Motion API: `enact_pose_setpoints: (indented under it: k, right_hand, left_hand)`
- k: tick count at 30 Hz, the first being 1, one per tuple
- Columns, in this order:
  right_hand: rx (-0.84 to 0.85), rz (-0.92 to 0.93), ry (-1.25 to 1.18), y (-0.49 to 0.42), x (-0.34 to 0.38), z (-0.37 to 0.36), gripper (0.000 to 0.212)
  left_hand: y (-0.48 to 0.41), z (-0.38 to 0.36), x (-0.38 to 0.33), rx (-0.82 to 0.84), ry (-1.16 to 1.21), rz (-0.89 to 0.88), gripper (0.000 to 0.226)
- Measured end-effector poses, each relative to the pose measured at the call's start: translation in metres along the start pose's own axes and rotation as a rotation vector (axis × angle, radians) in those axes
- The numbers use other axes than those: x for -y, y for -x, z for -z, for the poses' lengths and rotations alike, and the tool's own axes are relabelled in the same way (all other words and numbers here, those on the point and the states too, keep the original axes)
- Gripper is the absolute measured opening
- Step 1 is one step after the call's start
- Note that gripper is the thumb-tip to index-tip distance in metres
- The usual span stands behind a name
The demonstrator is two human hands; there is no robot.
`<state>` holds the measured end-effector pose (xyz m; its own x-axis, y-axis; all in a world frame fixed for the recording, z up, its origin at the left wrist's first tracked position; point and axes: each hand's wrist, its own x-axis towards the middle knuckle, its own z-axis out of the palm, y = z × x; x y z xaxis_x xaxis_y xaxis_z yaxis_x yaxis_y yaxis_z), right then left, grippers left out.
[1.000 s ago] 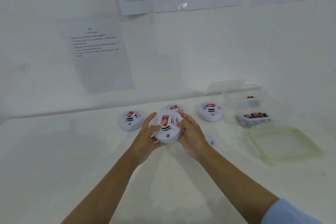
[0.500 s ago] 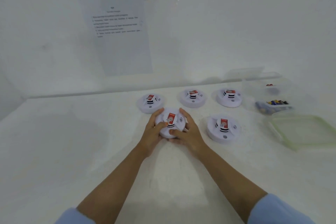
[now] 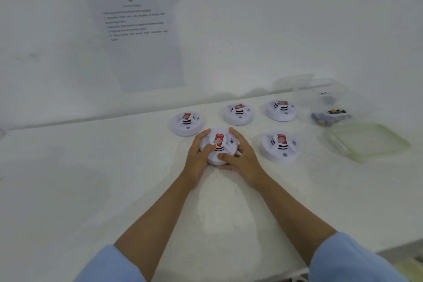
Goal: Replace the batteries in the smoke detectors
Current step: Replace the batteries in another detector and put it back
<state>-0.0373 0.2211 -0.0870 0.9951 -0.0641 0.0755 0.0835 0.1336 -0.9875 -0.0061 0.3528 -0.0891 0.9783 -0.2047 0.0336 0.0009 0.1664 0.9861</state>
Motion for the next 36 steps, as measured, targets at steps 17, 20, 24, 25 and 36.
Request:
enact_pose_setpoints:
  k: [17, 20, 24, 25, 36]
  right_hand:
    - [0.023, 0.062, 0.070, 0.005, 0.001, -0.001, 0.070]
    - [0.023, 0.038, 0.043, 0.005, 0.000, -0.001, 0.067]
    - [0.044, 0.007, 0.039, 0.004, 0.001, 0.000, 0.064]
    - [0.046, -0.035, 0.003, 0.003, 0.003, 0.001, 0.059]
    - [0.083, -0.164, -0.141, 0.002, 0.009, 0.005, 0.038]
  left_hand:
    - [0.005, -0.001, 0.001, -0.036, -0.008, -0.067, 0.033]
    - [0.006, -0.001, 0.000, -0.042, 0.001, -0.067, 0.034]
    - [0.005, -0.001, 0.001, -0.048, -0.002, -0.083, 0.036]
    - [0.005, -0.001, 0.001, -0.043, 0.004, -0.085, 0.035]
    - [0.003, 0.003, 0.004, 0.001, 0.138, -0.096, 0.039]
